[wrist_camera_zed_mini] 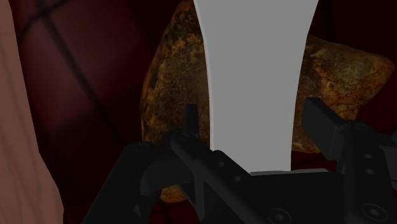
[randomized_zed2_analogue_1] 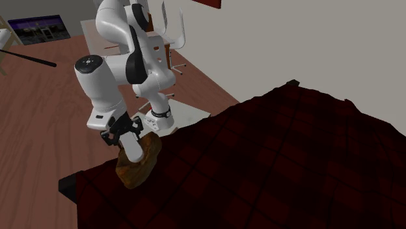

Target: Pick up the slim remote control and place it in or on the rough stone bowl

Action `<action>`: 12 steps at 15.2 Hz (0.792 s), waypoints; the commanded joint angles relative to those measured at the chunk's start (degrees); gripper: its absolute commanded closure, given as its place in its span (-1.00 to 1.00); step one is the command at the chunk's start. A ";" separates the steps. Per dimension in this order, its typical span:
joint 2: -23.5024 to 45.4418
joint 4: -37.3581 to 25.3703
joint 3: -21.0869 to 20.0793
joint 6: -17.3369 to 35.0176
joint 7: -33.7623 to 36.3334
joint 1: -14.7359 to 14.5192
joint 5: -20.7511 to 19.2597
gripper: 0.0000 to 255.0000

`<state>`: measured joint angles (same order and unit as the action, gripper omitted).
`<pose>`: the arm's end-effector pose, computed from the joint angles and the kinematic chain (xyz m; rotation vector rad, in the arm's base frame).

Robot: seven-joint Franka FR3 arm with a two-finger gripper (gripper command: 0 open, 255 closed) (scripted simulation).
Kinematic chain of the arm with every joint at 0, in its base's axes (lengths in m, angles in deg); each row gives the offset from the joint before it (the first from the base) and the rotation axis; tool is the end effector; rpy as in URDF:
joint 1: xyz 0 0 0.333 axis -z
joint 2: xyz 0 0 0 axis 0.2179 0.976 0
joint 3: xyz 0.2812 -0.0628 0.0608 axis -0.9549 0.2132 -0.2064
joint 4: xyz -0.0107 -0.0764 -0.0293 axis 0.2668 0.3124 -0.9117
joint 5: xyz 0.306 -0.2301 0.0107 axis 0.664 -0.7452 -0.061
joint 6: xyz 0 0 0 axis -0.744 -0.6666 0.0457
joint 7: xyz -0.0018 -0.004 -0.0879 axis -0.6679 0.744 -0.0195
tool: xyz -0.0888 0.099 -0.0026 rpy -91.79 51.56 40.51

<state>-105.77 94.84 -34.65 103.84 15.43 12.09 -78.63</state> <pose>0.1929 -0.3811 0.4423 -3.0499 0.6702 0.0073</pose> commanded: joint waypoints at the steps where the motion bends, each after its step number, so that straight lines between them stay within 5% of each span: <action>1: 0.01 0.00 0.00 0.04 0.00 -0.01 0.00 1.00; 3: 0.01 0.00 0.00 0.04 0.00 -0.01 0.00 1.00; 4: 0.01 0.00 0.00 0.04 0.00 0.00 0.00 -1.00; 9: 0.00 0.00 0.00 0.03 0.00 0.00 0.00 -1.00; 12: -0.64 -5.20 -1.26 -5.82 -0.10 -0.25 0.65 -1.00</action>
<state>-106.16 91.17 -35.66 99.87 15.52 11.81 -78.08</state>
